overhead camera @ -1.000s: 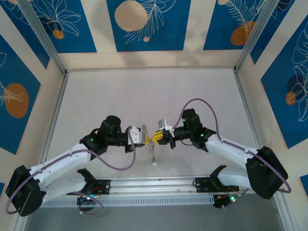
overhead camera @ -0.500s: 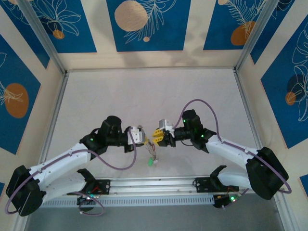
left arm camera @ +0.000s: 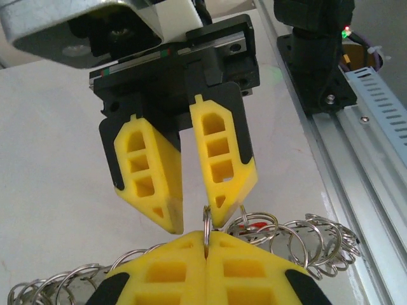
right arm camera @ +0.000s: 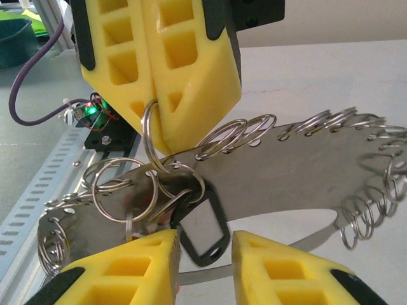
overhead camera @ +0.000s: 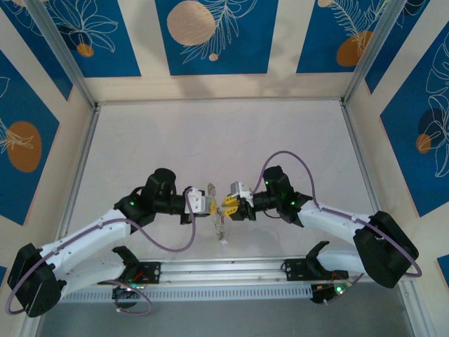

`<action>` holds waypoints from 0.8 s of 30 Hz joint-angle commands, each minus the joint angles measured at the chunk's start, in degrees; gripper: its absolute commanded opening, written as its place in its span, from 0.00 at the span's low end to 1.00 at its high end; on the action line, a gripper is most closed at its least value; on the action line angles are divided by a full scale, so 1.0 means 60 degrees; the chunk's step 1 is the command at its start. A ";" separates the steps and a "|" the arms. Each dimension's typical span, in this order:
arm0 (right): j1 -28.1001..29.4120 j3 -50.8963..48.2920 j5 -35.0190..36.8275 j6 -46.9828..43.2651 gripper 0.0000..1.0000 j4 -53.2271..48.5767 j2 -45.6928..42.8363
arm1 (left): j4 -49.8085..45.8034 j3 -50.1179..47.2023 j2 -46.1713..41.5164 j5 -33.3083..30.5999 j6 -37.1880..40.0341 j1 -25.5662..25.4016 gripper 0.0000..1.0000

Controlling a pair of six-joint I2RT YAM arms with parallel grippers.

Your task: Put the keys on the keyring

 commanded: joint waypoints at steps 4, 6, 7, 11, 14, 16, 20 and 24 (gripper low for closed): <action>0.0141 -0.0148 -0.0284 -0.0520 0.31 0.0104 -0.0196 | -0.0294 0.0386 -0.0329 0.0631 0.0614 -0.0040 0.00; 0.0285 -0.0174 -0.0370 -0.0565 0.34 0.0115 -0.0224 | -0.0297 0.0388 -0.0341 0.0609 0.0614 -0.0044 0.00; 0.0368 -0.0176 -0.0430 -0.0599 0.35 0.0126 -0.0198 | -0.0249 0.0363 -0.0350 0.0594 0.0622 -0.0046 0.00; 0.0664 -0.0297 -0.0344 -0.0304 0.38 0.0580 -0.0036 | -0.0125 0.0346 -0.0343 0.0455 0.0559 -0.0045 0.00; 0.0825 -0.0435 -0.0112 -0.0015 0.41 0.1109 0.0148 | -0.0109 0.0344 -0.0384 0.0398 0.0511 -0.0046 0.00; 0.0938 -0.0454 0.0162 0.0120 0.44 0.1270 0.0229 | -0.0162 0.0359 -0.0402 0.0301 0.0555 -0.0047 0.00; 0.1178 -0.0621 0.1261 0.0365 0.43 0.1781 0.0363 | -0.0110 0.0332 -0.0472 0.0295 0.0468 -0.0049 0.00; 0.1367 -0.0768 0.2049 0.0517 0.40 0.2332 0.0380 | -0.0110 0.0330 -0.0450 0.0162 0.0446 -0.0057 0.00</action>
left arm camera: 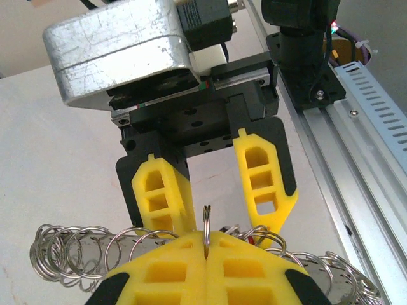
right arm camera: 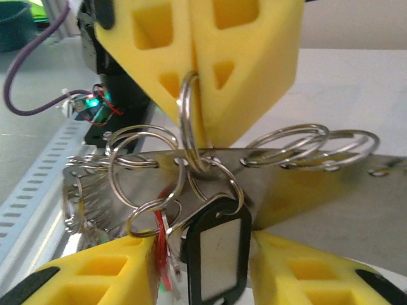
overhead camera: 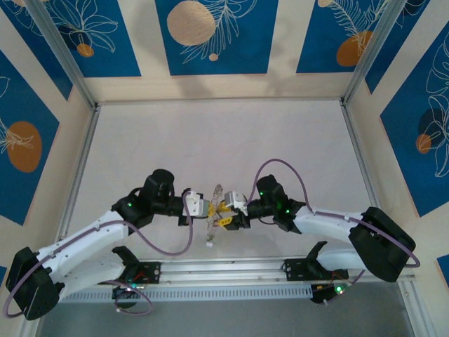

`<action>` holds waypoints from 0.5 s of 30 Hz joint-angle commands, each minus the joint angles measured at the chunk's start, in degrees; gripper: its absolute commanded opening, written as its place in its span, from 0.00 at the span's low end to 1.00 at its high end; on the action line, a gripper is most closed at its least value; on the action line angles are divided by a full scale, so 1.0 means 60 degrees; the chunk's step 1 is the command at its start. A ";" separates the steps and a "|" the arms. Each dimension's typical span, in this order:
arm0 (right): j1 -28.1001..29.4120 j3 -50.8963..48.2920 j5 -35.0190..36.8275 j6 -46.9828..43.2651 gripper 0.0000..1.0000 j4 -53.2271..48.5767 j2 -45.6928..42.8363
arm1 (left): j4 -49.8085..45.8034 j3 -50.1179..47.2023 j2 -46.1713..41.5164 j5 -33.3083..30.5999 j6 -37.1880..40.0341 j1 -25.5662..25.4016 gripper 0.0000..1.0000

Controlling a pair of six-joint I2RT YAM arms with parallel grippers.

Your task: Put the keys on the keyring

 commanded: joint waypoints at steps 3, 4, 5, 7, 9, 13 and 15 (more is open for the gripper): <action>0.0293 -0.0226 0.1254 0.0203 0.37 0.1096 0.0085 | 0.0294 0.0292 -0.0178 0.0099 0.0041 -0.0054 0.00; 0.0347 -0.0248 0.1367 0.0182 0.35 0.1193 0.0071 | 0.0284 0.0304 -0.0183 0.0086 0.0050 -0.0044 0.00; 0.0372 -0.0290 0.1458 0.0165 0.33 0.1288 0.0043 | 0.0265 0.0305 -0.0185 0.0061 0.0055 -0.0039 0.00; 0.0380 -0.0352 0.1558 0.0106 0.28 0.1356 -0.0022 | 0.0249 0.0326 -0.0220 0.0013 0.0024 -0.0050 0.00; 0.0383 -0.0380 0.1618 -0.0003 0.27 0.1277 -0.0121 | 0.0265 0.0286 -0.0268 -0.0009 0.0008 -0.0059 0.00; 0.0361 -0.0489 0.1745 -0.0187 0.21 0.1051 -0.0429 | 0.0178 0.0298 -0.0314 -0.0207 0.0009 -0.0047 0.00; 0.0346 -0.0513 0.1708 -0.0243 0.16 0.0940 -0.0541 | 0.0177 0.0270 -0.0334 -0.0222 0.0015 -0.0045 0.00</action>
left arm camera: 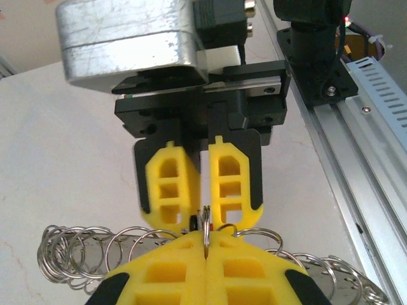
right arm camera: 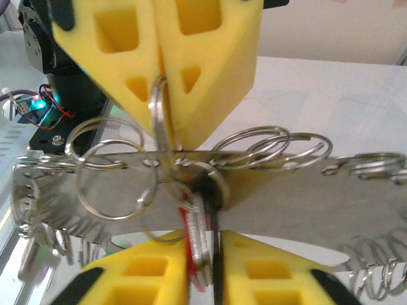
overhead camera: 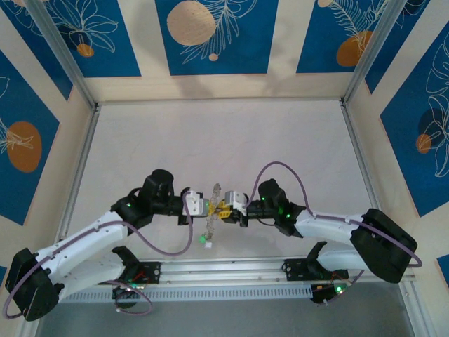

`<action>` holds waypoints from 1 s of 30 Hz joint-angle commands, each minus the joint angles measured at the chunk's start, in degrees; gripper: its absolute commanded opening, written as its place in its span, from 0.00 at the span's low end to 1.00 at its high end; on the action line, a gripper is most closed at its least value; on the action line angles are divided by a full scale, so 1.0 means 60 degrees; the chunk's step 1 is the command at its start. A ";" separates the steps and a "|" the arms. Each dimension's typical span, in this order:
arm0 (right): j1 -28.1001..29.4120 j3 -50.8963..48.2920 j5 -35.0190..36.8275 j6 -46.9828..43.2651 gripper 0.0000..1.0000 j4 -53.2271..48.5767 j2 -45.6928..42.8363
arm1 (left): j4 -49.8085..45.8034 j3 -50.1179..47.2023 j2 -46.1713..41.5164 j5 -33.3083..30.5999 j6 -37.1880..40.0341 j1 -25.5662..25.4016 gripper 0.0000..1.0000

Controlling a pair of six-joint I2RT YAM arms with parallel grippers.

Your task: Put the keys on the keyring

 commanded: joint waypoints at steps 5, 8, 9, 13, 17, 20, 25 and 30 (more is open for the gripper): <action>-0.0018 -0.0137 0.0010 -0.0335 0.12 -0.0383 -0.0694 | 0.0109 0.0285 -0.0217 -0.0063 0.0071 -0.0044 0.00; -0.0135 -0.0152 -0.0263 -0.0423 0.11 -0.0703 -0.1004 | 0.0110 0.0255 -0.0216 -0.0144 0.0130 -0.0047 0.00; -0.0155 -0.0166 -0.0345 -0.0424 0.12 -0.0761 -0.1101 | 0.0096 0.0265 -0.0199 -0.0158 0.0147 -0.0048 0.00; -0.0255 -0.0160 -0.0713 -0.0519 0.30 -0.1189 -0.1264 | 0.0110 0.0288 -0.0192 -0.0128 0.0123 -0.0048 0.00; -0.0444 -0.0254 -0.1092 -0.0550 0.34 -0.1359 -0.1233 | 0.0070 0.0348 -0.0201 -0.0118 0.0145 -0.0047 0.00; -0.0618 -0.0327 -0.1246 -0.0567 0.36 -0.1445 -0.1273 | -0.0044 0.0411 -0.0218 0.0053 0.0207 -0.0046 0.00; -0.1022 -0.0278 -0.1866 -0.0666 0.33 -0.1845 -0.1638 | -0.0176 0.0462 -0.0310 0.0422 0.0371 -0.0044 0.00; -0.1334 -0.0152 -0.2106 -0.0914 0.32 -0.2434 -0.2063 | -0.0072 0.0417 -0.0503 0.0768 0.0509 -0.0046 0.00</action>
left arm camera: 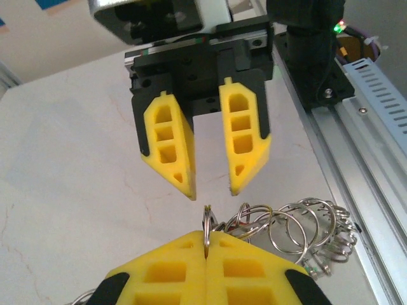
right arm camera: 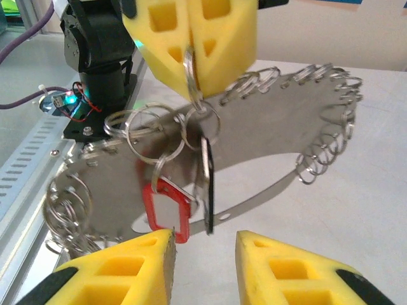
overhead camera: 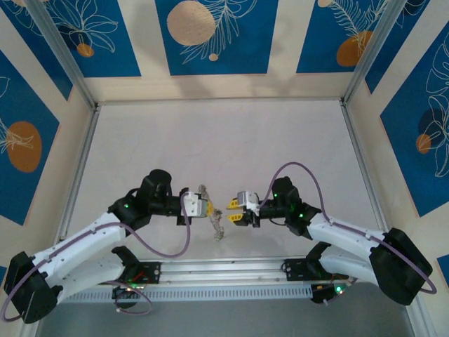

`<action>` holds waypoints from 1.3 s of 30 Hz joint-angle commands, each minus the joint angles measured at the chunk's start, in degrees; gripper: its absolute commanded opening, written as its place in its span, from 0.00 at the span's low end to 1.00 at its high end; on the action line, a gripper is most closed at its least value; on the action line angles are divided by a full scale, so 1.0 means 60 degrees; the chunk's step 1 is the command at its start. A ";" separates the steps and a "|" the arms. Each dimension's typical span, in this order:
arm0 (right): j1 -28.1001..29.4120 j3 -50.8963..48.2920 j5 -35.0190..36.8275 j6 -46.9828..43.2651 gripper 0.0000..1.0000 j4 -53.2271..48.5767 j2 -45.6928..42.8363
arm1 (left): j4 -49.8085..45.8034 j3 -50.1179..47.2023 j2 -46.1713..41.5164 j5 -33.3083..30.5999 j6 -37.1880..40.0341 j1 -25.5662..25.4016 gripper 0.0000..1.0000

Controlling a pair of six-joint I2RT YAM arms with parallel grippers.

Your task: Put the keys on the keyring

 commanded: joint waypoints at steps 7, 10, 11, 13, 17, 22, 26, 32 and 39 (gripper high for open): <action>0.0081 0.0056 0.0038 0.0170 0.35 0.0625 0.0230 | -0.0147 0.0471 -0.0110 0.0936 0.0435 -0.0047 0.00; 0.0279 0.0221 0.0058 0.0086 0.33 0.0722 0.0475 | -0.0130 0.0428 -0.0101 0.0945 0.0455 -0.0053 0.00; 0.0378 0.0245 0.0134 0.0021 0.32 0.0750 0.0541 | -0.0149 0.0426 -0.0086 0.0925 0.0467 -0.0054 0.00; 0.0549 0.0210 0.0304 -0.0012 0.31 0.1031 0.0686 | -0.0148 0.0440 -0.0079 0.0949 0.0449 -0.0059 0.00; 0.0812 0.0271 0.0407 -0.0061 0.33 0.1425 0.1054 | -0.0167 0.0411 -0.0116 0.1011 0.0482 -0.0060 0.00; 0.0714 0.0145 0.0791 -0.0139 0.34 0.1688 0.1031 | -0.0300 0.0431 -0.0129 0.1149 0.0598 -0.0050 0.00; 0.0485 0.0195 0.0218 -0.0533 0.34 0.0889 0.0568 | -0.0390 0.0424 -0.0050 0.1285 0.0700 -0.0062 0.00; 0.0426 0.0373 -0.0151 -0.0825 0.31 0.0356 0.0472 | -0.0478 0.0465 -0.0004 0.1436 0.0804 -0.0062 0.00; 0.0626 0.0818 -0.1021 -0.0676 0.35 0.0476 0.1160 | -0.0628 0.0546 0.0074 0.1604 0.0881 -0.0062 0.00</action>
